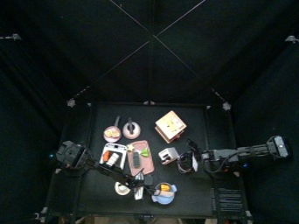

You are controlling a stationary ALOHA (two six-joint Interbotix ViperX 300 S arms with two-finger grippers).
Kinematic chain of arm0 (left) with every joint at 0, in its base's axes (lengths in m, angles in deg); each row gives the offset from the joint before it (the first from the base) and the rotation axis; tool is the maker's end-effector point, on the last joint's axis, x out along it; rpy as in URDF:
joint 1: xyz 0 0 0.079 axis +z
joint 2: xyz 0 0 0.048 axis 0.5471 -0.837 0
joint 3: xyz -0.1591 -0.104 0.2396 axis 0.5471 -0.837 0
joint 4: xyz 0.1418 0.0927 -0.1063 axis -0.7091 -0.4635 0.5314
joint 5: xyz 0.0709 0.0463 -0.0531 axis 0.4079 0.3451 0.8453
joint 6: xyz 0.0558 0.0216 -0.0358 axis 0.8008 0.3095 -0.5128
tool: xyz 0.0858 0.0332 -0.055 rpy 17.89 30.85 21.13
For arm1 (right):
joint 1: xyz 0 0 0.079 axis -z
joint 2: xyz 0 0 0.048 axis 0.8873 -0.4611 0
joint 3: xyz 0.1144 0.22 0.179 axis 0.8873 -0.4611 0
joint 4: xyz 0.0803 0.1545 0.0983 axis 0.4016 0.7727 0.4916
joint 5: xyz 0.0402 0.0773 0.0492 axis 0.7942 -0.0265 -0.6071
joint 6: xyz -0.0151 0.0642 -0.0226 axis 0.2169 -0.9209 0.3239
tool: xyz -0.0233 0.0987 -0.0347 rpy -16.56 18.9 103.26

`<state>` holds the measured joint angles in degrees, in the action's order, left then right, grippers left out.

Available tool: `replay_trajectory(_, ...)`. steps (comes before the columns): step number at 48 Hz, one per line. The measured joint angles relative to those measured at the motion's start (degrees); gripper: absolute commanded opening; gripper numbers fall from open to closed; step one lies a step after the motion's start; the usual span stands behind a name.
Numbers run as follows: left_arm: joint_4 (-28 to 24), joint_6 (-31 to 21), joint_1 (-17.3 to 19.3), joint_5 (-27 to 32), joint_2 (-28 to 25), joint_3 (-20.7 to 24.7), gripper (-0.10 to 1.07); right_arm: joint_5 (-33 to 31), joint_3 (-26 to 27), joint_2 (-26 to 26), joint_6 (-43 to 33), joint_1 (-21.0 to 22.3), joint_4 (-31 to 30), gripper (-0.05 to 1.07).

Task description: Grab cleaver handle

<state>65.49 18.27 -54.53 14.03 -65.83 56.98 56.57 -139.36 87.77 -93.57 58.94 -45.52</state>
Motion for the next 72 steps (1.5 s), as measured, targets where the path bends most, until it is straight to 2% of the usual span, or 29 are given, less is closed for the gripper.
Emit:
replay_trajectory(19, -2.5, -0.3, 0.3, 0.4, 0.0, 0.0, 0.59, -0.2, 0.1, 0.0, 0.0, 0.0, 0.1, 0.01)
replay_trajectory(33, -2.5, -0.3, 0.4, 0.4, 1.4, 0.0, 0.78, -0.3, -0.2, 0.1, 0.0, 0.0, 0.1, 0.01)
replay_trajectory(43, -2.5, -0.3, 0.4, 0.4, 1.9, 0.0, 0.79, -0.3, -0.4, 0.1, 0.0, 0.0, 0.1, 0.01)
replay_trajectory(55, -2.5, -0.2, 0.5, 0.4, 1.9, 0.0, 0.74, -0.3, -0.4, 0.0, 0.0, 0.0, 0.1, 0.01)
replay_trajectory(72, -2.8, -0.3, 1.1, 0.4, 1.9, 0.0, 0.49, -0.3, -0.6, 0.0, 0.0, 0.0, 0.1, 0.01)
